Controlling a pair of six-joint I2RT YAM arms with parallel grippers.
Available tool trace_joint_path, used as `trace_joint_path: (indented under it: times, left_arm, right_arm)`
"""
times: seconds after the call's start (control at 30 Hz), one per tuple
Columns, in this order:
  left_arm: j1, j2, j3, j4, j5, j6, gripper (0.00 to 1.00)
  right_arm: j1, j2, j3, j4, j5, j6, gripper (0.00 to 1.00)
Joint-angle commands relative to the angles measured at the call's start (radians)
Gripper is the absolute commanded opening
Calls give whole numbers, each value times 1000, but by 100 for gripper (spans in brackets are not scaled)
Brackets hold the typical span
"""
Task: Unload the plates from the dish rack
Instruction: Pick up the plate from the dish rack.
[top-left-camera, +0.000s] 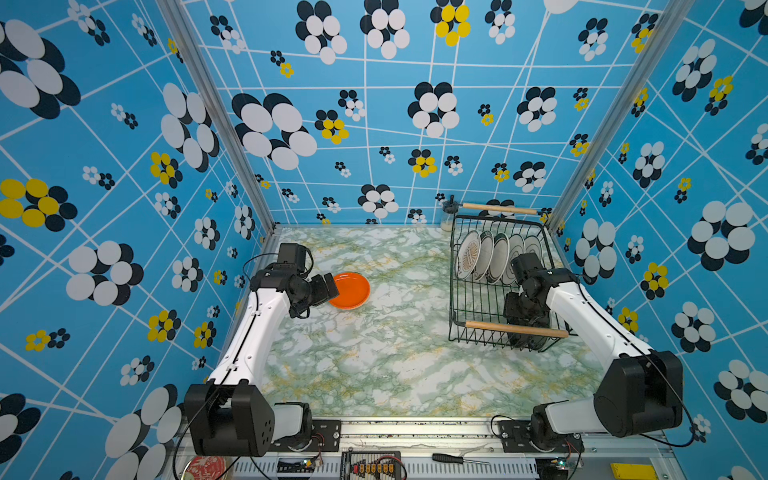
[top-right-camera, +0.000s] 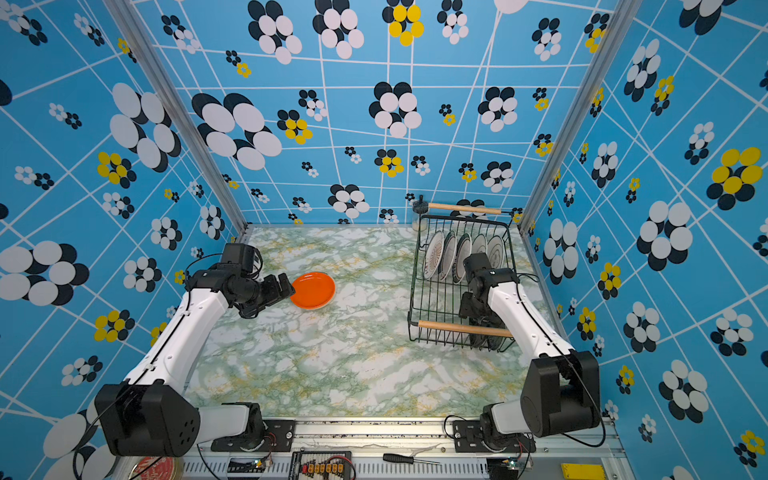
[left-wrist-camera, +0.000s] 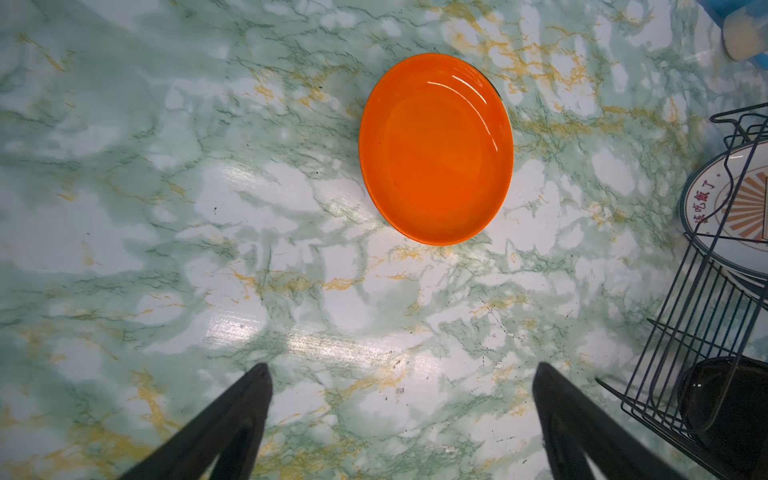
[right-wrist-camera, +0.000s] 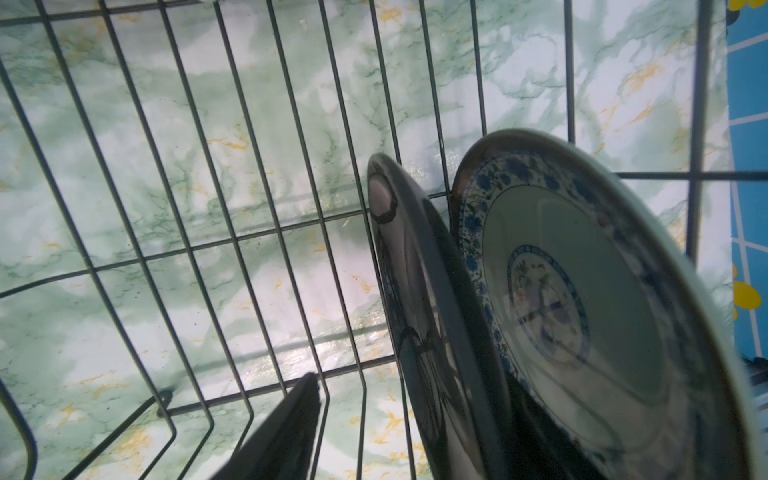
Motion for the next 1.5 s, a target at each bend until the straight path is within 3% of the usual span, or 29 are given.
trace_joint_path:
  times: [0.0,0.13,0.8,1.07,1.47]
  left_arm:
    - [7,-15,-4,9,18,4,99]
    - [7,-33,-1,5,-7,-1,99]
    - [4,-2,33,-3,40,-26,99]
    - [1,12,25,19,108,-33,99]
    - [-25,16,48,9,112,-10,99]
  right_arm:
    - [-7,6,-20,27,-9,-17,63]
    - [-9,2,-29,32,6,-36,50]
    - [-9,-41,-75,58,24,-103,16]
    - [-9,-52,-13,11,25,-131,9]
    - [-10,-98,113,-85,31,-163,3]
